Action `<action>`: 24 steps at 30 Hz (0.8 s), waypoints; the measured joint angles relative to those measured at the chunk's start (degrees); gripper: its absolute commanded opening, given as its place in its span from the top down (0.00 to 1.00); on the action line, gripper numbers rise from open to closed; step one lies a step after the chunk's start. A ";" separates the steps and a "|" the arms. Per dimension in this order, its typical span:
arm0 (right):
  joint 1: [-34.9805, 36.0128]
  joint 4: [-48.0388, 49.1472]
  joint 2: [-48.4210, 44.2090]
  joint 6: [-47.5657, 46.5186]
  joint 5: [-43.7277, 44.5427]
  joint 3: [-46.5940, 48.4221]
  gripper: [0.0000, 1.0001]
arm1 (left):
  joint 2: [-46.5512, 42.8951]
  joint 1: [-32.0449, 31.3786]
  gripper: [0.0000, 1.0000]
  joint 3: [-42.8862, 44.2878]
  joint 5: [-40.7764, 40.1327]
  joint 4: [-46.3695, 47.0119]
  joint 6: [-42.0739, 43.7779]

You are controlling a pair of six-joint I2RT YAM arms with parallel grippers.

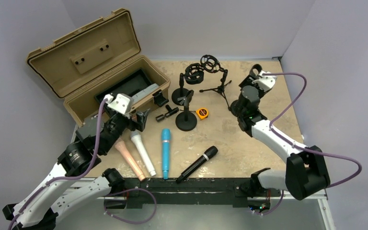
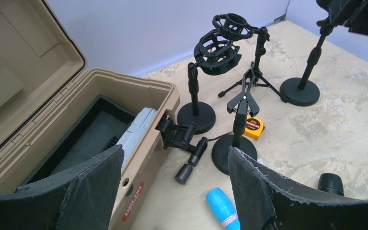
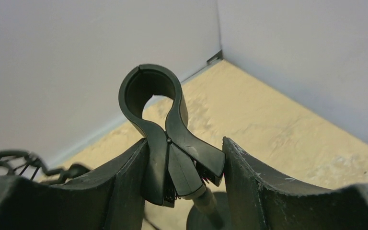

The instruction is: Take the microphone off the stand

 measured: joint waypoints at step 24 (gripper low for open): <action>3.74 -18.51 8.35 14.38 -1.25 7.19 1.00 | -3.98 0.04 0.22 -1.05 -1.46 2.27 0.83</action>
